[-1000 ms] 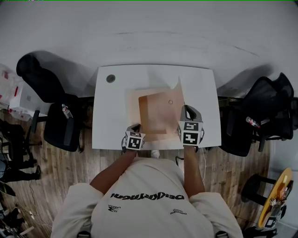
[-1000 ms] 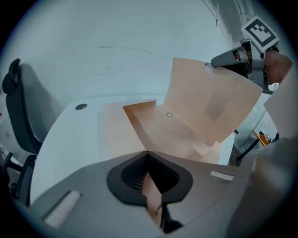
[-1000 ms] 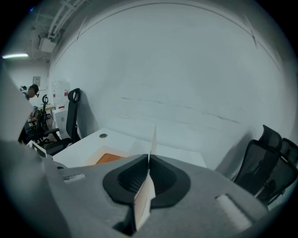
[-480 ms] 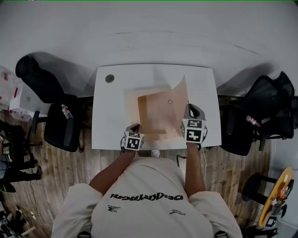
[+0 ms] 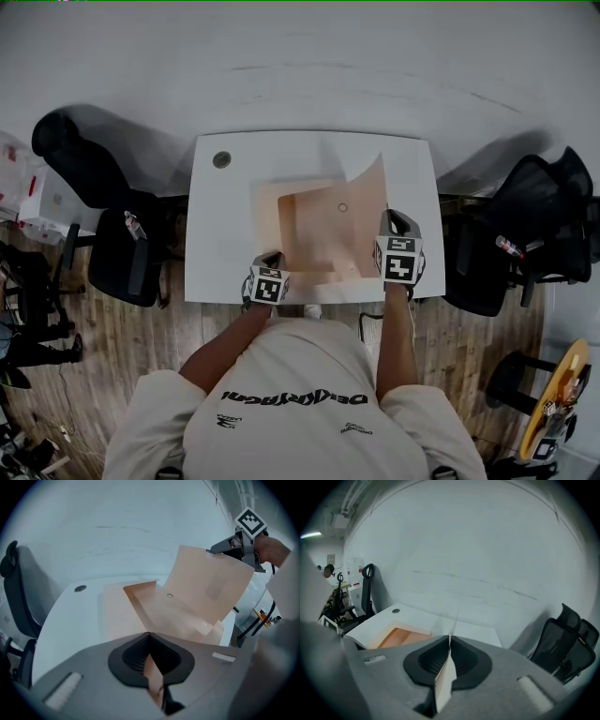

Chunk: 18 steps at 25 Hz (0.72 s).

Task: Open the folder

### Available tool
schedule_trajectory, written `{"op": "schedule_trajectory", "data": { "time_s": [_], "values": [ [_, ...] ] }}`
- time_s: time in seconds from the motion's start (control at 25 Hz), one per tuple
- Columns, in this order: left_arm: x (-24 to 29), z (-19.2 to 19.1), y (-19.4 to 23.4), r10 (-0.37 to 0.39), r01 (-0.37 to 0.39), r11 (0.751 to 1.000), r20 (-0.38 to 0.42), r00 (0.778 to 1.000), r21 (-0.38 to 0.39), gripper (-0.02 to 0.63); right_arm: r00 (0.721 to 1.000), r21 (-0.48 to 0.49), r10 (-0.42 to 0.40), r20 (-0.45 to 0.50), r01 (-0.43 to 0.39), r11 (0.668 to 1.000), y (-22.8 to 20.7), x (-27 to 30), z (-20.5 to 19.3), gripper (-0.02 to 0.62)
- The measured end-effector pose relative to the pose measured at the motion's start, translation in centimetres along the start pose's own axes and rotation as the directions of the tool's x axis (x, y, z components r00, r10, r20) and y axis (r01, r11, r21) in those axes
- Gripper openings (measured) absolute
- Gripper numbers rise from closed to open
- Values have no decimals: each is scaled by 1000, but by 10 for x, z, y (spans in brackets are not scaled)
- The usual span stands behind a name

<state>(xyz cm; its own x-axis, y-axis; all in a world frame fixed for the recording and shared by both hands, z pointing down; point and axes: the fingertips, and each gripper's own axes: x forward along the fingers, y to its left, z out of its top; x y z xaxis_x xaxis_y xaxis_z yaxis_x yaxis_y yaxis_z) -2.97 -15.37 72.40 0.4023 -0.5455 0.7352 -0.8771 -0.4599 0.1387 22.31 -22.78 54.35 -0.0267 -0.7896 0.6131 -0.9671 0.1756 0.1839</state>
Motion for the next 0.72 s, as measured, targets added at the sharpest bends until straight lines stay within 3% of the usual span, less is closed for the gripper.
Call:
{"op": "schedule_trajectory", "data": {
  "time_s": [0.48, 0.72],
  "values": [
    [-1, -4, 2, 5, -6, 1000, -32, 999, -11, -3, 999, 19, 19, -45, -18, 1000, -23, 4, -7, 15],
    [1, 3, 3, 3, -3, 1000, 3, 1000, 10, -3, 997, 21, 22, -72, -20, 1000, -35, 5, -12, 18]
  ]
}}
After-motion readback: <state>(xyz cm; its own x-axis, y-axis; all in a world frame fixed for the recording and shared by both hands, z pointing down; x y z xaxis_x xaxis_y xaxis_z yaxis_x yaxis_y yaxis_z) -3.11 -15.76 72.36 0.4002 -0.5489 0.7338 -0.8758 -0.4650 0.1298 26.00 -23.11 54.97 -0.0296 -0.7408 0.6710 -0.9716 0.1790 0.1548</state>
